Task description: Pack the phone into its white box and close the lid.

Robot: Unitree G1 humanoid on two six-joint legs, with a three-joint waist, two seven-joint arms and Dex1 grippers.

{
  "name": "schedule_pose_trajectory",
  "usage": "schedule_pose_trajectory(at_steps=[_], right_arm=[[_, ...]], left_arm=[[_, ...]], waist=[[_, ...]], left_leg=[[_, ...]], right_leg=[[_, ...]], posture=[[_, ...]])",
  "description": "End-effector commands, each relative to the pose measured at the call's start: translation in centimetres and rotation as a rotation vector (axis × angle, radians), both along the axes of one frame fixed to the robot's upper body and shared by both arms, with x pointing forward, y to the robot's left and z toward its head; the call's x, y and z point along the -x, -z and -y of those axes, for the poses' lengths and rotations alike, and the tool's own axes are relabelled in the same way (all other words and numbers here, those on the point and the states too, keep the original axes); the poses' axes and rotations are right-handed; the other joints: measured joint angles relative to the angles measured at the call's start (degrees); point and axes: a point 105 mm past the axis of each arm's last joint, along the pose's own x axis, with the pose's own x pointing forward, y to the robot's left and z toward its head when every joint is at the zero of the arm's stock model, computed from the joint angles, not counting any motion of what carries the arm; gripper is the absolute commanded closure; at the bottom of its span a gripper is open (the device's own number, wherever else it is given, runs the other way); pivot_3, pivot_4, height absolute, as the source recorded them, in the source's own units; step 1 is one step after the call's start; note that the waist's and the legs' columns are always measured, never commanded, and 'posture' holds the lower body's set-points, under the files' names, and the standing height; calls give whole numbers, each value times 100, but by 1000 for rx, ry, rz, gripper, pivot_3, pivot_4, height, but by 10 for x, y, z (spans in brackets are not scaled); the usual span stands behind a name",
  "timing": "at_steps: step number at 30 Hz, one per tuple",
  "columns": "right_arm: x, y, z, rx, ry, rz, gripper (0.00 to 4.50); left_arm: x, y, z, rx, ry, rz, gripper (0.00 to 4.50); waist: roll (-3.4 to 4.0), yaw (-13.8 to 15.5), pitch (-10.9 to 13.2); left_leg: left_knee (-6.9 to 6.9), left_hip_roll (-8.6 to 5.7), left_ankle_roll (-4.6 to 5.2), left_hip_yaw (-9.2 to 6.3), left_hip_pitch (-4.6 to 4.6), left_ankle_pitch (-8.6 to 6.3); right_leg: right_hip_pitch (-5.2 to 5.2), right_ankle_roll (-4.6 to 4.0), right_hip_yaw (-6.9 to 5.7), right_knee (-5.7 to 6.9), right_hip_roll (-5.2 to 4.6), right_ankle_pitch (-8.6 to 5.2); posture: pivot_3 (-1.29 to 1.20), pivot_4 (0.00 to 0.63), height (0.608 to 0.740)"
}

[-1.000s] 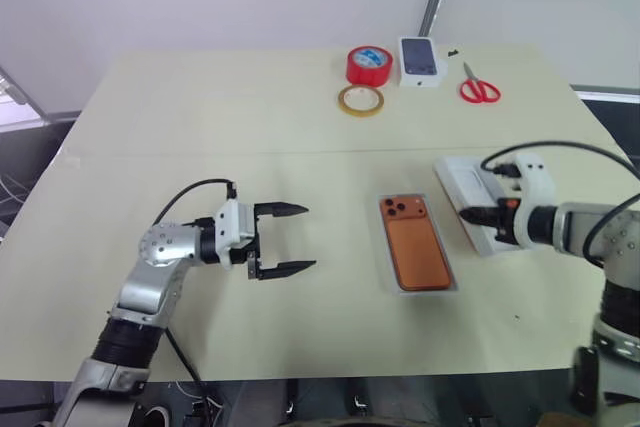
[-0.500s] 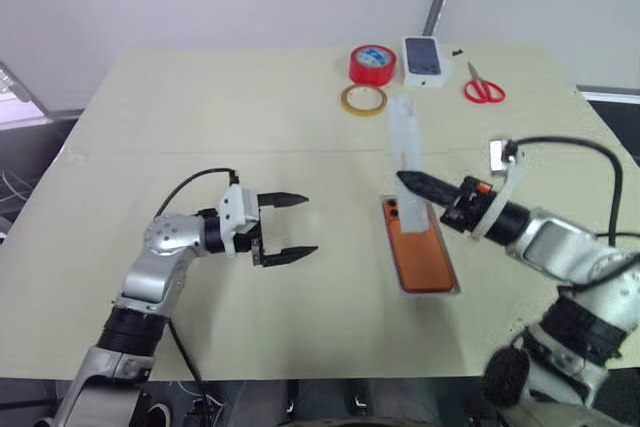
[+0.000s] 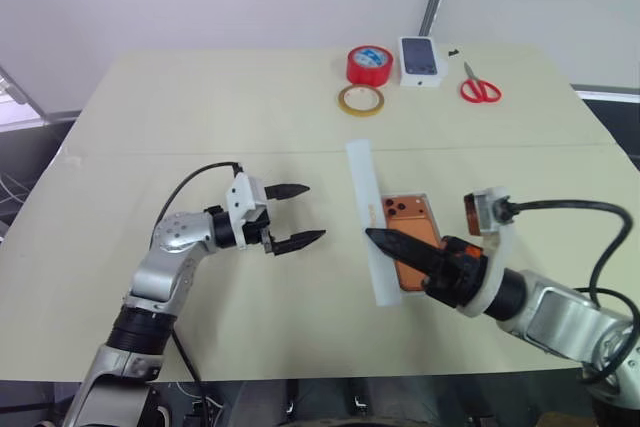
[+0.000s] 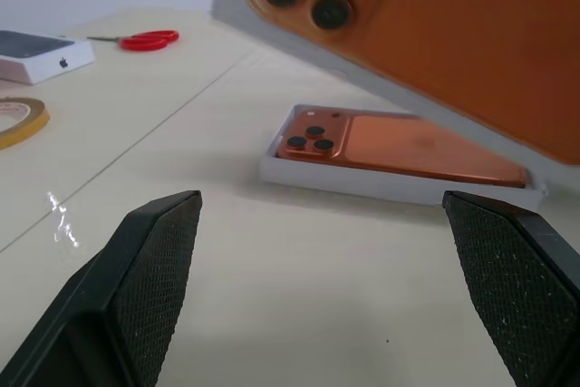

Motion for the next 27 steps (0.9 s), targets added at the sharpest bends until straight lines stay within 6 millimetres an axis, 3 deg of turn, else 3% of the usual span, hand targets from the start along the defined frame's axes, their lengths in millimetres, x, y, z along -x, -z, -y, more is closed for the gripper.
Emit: schedule_pose_trajectory(at_steps=[1, 4, 7, 14, 21, 27], right_arm=[[2, 8, -2, 3, 0, -59, 4462], [2, 18, -2, -29, 5, -119, 4462], [-6, 27, 1, -55, 22, -170, 4500], [-24, 35, 4, -63, 31, -212, 4500], [-37, 41, 16, 68, 73, -225, 4500], [-45, 34, 27, 52, 126, -209, 4500]], left_arm=[[8, -12, 2, 32, 32, 47, 0], [13, -10, 5, 43, 47, 29, 0], [21, -6, 13, 51, 88, 18, 861], [33, 9, 34, 49, 150, -12, 4430], [27, 31, 60, 39, 157, -31, 4472], [11, 34, 79, 88, 151, -76, 4472]], waist=[[0, 6, 0], [-1, 9, 1], [-1, 6, 1], [0, 10, 1], [1, 24, 0], [-1, 42, 0]], left_leg=[[0, 0, 0, 0, 0, 0], [-1, 2, 0, -1, -1, 0], [-1, 3, 0, -1, -1, 0], [-3, 4, 0, -2, -1, 0], [-2, 3, 3, -1, -3, -2], [-1, 2, 4, -1, -4, -2]], right_leg=[[0, 0, 0, -1, -1, 0], [1, 0, 0, -7, -1, 0], [1, -1, 0, -8, -1, 0], [1, -2, 0, -11, -2, 0], [4, -2, -1, -16, -3, 0], [4, -1, -2, -16, -3, 0]], posture=[[0, 150, 740], [0, 150, 740], [0, 150, 740], [0, 150, 740], [0, 150, 740], [0, 150, 740]])
